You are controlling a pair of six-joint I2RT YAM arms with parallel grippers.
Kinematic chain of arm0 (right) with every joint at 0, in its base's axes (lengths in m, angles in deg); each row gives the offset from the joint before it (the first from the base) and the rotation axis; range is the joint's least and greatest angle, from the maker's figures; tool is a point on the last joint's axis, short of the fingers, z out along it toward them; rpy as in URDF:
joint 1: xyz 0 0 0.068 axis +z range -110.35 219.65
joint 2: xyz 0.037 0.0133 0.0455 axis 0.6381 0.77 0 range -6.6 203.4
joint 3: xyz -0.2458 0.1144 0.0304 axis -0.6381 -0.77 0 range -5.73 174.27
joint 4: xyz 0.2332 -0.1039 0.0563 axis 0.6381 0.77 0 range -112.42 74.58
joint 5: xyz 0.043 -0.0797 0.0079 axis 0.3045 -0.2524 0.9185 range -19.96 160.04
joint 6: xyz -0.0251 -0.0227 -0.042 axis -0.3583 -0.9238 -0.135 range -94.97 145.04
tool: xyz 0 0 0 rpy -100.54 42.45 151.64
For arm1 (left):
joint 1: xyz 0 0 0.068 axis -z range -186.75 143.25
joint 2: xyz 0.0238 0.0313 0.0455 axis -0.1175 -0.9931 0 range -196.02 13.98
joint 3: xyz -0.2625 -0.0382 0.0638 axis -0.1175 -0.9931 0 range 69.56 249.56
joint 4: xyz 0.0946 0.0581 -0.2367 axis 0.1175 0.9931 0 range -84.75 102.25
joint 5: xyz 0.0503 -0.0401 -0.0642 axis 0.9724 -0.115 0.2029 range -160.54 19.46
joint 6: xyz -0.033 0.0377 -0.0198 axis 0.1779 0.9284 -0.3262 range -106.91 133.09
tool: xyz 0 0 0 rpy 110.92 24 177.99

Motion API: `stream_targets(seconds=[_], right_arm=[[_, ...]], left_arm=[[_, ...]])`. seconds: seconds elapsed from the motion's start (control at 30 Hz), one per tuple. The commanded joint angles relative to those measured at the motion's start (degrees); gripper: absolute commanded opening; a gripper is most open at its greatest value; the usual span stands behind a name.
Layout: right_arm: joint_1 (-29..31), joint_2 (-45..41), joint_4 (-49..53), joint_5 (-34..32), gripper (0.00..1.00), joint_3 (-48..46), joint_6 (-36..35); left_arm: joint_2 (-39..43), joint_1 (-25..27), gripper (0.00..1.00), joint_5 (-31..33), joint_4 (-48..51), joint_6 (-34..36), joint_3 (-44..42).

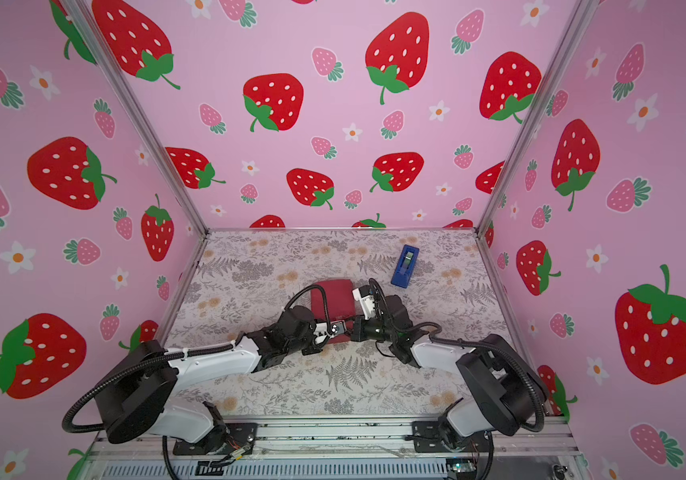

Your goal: Wrap the gift box in paper

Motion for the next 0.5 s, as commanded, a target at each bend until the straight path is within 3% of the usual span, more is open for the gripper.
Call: stream_targets(seconds=[0.0,0.47], right_arm=[[0.8,3.6,-5.1,2.6,0.00,0.7,0.8],[1.8,5.9,-6.3,2.0,0.00,-2.5,2.7]], left_arm=[[-2.5,-0.6,0.35,1.3,6.9,0.4,-0.3],[-2.7,-0.6,0.35,1.5,7.0,0.6,-0.2]])
